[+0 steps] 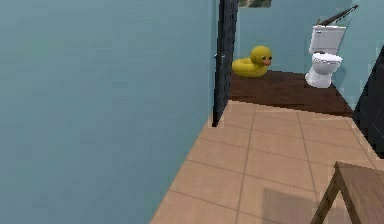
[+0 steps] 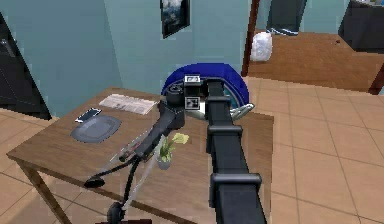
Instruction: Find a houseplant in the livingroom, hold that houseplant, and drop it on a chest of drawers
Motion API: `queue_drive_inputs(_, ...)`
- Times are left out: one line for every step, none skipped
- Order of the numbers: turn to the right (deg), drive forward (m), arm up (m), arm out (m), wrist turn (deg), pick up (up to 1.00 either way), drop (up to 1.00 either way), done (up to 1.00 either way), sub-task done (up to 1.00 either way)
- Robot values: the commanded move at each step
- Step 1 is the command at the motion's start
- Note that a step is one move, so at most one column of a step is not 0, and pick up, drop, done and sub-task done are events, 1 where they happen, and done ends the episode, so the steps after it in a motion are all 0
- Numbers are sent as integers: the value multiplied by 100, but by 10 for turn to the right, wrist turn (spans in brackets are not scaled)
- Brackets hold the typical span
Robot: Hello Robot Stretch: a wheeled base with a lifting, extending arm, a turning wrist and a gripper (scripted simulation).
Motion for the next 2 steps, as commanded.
queue_drive_inputs(0, 0, 0, 0, 450, 0, 0, 0, 0)
queue_drive_inputs(0, 0, 0, 0, 450, 0, 0, 0, 0)
